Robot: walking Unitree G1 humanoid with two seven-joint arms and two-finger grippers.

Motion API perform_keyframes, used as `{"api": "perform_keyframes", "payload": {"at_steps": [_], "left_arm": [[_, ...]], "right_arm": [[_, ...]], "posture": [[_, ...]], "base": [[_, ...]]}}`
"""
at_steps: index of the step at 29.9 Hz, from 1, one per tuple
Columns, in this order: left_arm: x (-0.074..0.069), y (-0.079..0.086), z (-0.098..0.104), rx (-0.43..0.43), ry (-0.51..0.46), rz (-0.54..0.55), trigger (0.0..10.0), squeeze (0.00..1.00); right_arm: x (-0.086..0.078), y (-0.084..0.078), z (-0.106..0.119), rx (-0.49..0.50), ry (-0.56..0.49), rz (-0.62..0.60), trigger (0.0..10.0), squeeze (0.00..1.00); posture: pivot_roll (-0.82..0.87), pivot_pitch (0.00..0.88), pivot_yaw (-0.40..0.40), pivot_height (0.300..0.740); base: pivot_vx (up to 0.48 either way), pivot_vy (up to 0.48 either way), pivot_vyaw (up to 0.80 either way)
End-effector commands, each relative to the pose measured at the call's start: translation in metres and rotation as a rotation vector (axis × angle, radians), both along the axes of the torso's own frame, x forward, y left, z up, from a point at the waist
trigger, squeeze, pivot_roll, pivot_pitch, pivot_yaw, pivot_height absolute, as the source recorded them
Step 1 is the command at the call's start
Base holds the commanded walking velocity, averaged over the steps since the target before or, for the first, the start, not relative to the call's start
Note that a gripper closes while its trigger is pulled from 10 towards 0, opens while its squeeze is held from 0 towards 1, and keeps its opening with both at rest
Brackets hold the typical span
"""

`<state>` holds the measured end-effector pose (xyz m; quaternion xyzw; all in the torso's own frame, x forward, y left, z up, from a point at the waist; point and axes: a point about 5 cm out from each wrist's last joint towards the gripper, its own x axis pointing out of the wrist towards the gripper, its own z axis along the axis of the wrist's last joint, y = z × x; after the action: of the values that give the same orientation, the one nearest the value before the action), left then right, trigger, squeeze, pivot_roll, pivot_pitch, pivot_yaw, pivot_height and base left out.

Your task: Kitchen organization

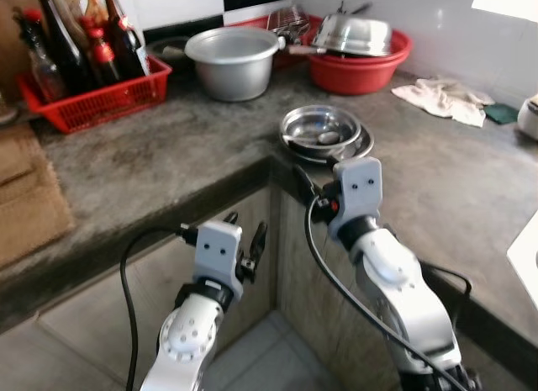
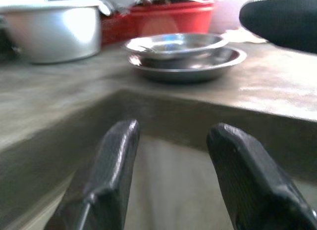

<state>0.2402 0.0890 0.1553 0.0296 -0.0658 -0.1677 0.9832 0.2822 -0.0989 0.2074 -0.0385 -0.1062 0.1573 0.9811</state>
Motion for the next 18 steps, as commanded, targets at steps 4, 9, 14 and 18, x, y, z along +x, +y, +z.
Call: {"api": "perform_keyframes", "payload": {"at_steps": [4, 9, 14, 18], "left_arm": [[0.0, -0.002, 0.002, -0.002, -0.009, 0.0, 10.0, 0.0], [0.0, -0.002, 0.003, -0.009, -0.014, -0.007, 10.0, 0.0], [-0.004, -0.001, 0.0, -0.006, -0.01, 0.009, 10.0, 0.0], [-0.007, -0.001, -0.002, -0.006, -0.002, 0.01, 10.0, 0.0]], "right_arm": [[-0.004, -0.001, 0.009, 0.01, -0.05, 0.022, 10.0, 0.0], [-0.003, 0.002, 0.013, -0.045, -0.077, 0.071, 10.0, 0.0], [0.003, 0.007, 0.016, -0.176, -0.114, 0.118, 10.0, 0.0], [0.008, 0.008, 0.018, -0.227, -0.139, 0.123, 10.0, 0.0]], "posture": [[0.09, 0.087, -0.025, 0.74], [0.09, 0.086, -0.025, 0.74], [0.09, 0.088, -0.026, 0.74], [0.1, 0.089, -0.036, 0.74]], "base": [[0.0, 0.0, 0.0], [0.0, 0.0, 0.0], [0.0, 0.0, 0.0], [0.0, 0.0, 0.0]]}}
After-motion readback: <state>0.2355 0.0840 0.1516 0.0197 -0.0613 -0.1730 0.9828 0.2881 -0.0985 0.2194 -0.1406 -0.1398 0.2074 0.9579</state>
